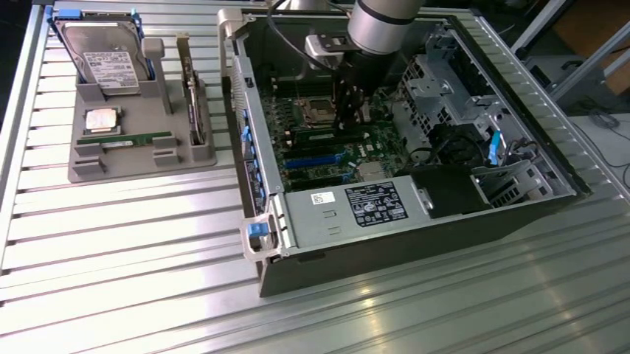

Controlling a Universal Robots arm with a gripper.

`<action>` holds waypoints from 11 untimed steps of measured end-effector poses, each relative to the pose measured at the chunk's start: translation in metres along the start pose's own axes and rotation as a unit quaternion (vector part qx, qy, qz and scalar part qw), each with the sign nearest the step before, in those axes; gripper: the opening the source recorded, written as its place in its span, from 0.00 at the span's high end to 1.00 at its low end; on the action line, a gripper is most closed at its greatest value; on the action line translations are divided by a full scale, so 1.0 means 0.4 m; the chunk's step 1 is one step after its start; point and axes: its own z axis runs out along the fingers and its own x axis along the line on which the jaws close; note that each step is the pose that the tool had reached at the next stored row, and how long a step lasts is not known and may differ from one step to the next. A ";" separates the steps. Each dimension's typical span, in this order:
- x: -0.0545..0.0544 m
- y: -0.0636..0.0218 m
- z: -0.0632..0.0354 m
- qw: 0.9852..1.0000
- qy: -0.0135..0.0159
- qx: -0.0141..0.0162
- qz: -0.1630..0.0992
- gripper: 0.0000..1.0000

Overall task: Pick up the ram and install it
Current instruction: 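Insert the ram into the slot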

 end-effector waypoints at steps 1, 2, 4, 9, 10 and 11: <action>0.000 0.000 -0.003 1.000 0.000 0.000 0.000 0.86; -0.001 0.000 -0.003 1.000 0.000 0.000 0.000 0.86; -0.003 0.000 -0.003 1.000 0.000 0.000 0.000 0.86; -0.003 0.000 0.000 1.000 -0.003 0.000 0.000 0.86; -0.003 0.000 0.000 1.000 -0.004 0.000 0.000 0.86; -0.003 0.000 0.000 1.000 -0.004 0.000 0.000 0.86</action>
